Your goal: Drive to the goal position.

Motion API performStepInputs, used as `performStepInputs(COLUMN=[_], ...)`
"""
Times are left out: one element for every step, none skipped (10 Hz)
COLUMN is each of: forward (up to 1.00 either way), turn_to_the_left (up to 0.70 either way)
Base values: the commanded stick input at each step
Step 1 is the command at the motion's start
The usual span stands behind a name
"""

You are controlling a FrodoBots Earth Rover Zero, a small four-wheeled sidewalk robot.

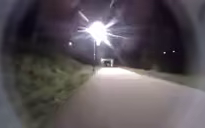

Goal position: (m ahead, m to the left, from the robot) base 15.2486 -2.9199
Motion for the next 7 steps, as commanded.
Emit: performStepInputs(forward=[0.7, 0.7, 0.7, 0.7, 0.7, 0.7, 0.7], turn_to_the_left=[0.0, 0.0, 0.0, 0.0, 0.0, 0.0, 0.0])
